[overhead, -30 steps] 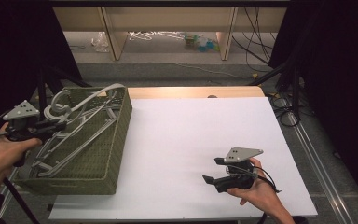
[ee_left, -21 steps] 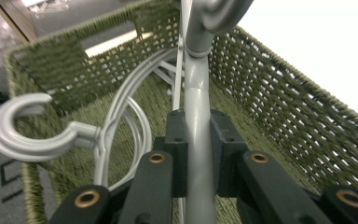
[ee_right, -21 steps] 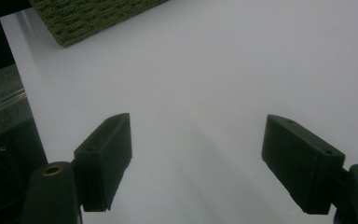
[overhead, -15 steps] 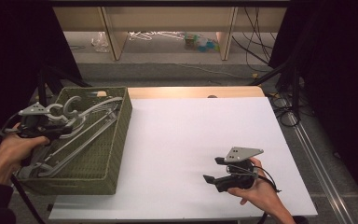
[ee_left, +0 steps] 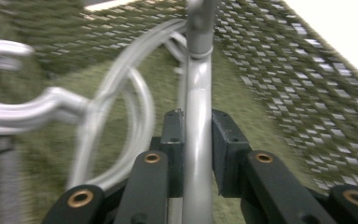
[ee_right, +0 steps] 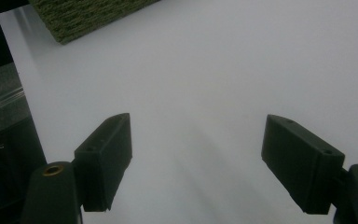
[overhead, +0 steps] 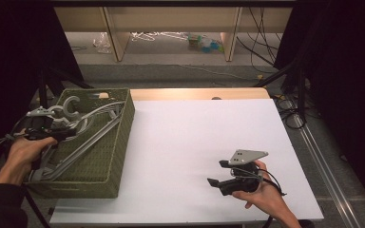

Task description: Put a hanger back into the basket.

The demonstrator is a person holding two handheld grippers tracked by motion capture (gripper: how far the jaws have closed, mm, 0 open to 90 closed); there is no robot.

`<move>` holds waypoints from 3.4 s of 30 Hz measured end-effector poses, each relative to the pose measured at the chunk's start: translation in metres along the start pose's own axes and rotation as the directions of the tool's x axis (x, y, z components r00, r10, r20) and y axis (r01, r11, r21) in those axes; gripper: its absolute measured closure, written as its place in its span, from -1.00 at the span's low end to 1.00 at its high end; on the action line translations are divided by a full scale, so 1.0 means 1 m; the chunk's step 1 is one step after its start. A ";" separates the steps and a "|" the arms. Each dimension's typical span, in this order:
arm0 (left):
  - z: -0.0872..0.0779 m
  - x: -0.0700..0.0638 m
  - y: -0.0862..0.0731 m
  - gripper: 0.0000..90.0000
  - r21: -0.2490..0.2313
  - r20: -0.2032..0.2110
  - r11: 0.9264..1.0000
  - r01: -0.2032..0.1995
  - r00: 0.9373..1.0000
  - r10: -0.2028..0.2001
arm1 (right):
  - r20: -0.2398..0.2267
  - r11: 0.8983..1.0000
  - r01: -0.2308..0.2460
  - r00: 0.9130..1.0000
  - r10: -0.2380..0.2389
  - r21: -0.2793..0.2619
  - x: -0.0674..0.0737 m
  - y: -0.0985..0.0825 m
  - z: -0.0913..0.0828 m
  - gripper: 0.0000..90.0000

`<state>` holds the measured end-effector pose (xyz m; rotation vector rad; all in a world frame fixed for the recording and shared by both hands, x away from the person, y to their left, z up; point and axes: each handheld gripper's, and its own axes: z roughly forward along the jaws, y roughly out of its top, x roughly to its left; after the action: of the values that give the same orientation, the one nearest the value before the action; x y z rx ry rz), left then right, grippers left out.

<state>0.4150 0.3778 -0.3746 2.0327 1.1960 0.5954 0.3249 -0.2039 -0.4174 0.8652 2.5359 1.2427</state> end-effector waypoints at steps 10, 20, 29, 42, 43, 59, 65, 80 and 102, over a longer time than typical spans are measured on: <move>-0.003 0.001 -0.011 0.65 0.035 -0.146 0.998 0.060 0.988 -0.054 | -0.002 1.000 -0.003 1.000 0.003 0.007 0.001 -0.001 0.002 -0.44; 0.004 0.006 -0.018 0.59 0.050 -0.205 0.992 0.118 0.973 -0.105 | -0.002 1.000 -0.005 1.000 0.005 0.010 0.000 -0.001 0.002 -0.44; 0.007 0.007 -0.024 0.45 0.050 -0.203 0.989 0.137 0.971 -0.124 | -0.005 1.000 -0.001 1.000 0.001 0.010 0.000 -0.002 0.003 -0.44; -0.033 -0.039 -0.005 -0.12 -0.197 -0.088 0.973 0.124 0.986 -0.143 | 0.013 1.000 -0.007 1.000 0.007 -0.012 -0.002 -0.001 0.001 -0.45; -0.037 -0.045 -0.003 -0.15 -0.220 -0.076 0.969 0.115 0.988 -0.134 | 0.011 1.000 -0.009 1.000 0.009 -0.013 -0.002 -0.001 0.001 -0.45; -0.031 -0.144 0.003 -0.52 -0.388 0.142 0.917 0.091 0.989 -0.038 | 0.022 0.999 -0.020 1.000 0.021 -0.045 -0.003 -0.001 0.001 -0.48; -0.026 -0.164 0.007 -0.59 -0.389 0.174 0.920 0.051 0.985 0.019 | 0.024 0.999 -0.017 1.000 0.019 -0.050 -0.003 -0.001 0.001 -0.48; -0.018 -0.205 0.001 -0.64 -0.407 0.212 0.913 -0.018 0.971 0.113 | 0.025 0.998 -0.004 1.000 0.006 -0.066 -0.004 -0.002 0.004 -0.55; 0.013 -0.250 -0.040 -0.64 -0.416 0.192 0.908 -0.051 0.971 0.142 | 0.031 0.998 0.012 0.999 -0.010 -0.069 0.006 -0.010 0.008 -0.61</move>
<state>0.2843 0.1663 -0.4235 1.7504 0.7672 0.5957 0.3192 -0.1997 -0.4293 0.8469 2.4550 1.2958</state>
